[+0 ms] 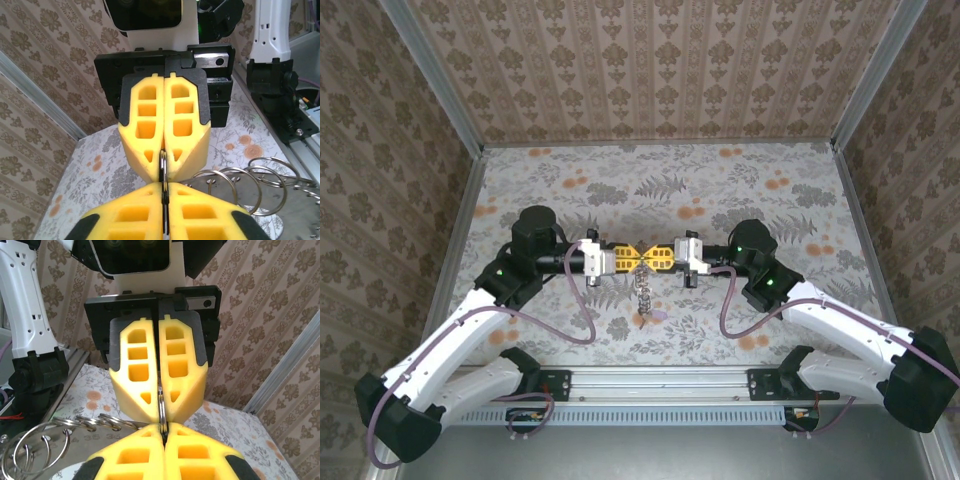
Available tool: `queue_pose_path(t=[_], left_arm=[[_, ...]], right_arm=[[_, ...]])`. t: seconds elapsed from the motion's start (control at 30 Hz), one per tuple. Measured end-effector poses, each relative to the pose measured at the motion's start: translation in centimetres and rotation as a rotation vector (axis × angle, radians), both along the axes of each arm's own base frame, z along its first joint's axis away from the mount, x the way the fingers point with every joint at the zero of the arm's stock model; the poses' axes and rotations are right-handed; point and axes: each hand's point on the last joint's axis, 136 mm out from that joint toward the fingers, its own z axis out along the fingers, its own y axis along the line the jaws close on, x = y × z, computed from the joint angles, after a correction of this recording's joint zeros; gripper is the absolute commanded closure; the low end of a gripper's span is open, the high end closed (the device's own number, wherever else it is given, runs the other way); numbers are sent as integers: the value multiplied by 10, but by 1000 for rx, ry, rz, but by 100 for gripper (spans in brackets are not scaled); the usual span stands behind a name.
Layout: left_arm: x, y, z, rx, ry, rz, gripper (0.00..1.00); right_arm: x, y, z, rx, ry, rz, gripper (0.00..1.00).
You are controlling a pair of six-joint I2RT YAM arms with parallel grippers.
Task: Put the keys on the keyring
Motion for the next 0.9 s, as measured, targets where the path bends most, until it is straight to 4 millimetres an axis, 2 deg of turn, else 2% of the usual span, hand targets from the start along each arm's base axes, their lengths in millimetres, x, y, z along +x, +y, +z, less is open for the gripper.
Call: queue_pose_path(t=[0.17,0.23,0.47,0.77,0.9], left_arm=[[1,-1,-2,8,6,1,100],[2,-1,-3,12,9,6,100],[14,-3,-6,16,50,61,100],[33,1,-2,-3,84,132,100],[39,2,-1,-9,114,153,100]], right_arm=[[0,0,-3,-15,-14,-2,99],[1,0,-5,-23,-18,-7,91],[11,-5,-10,-52,-28,-69,74],[13,-29,-16,-82,-33,-166,61],[13,-37,-20,-120,-58,-201,60]])
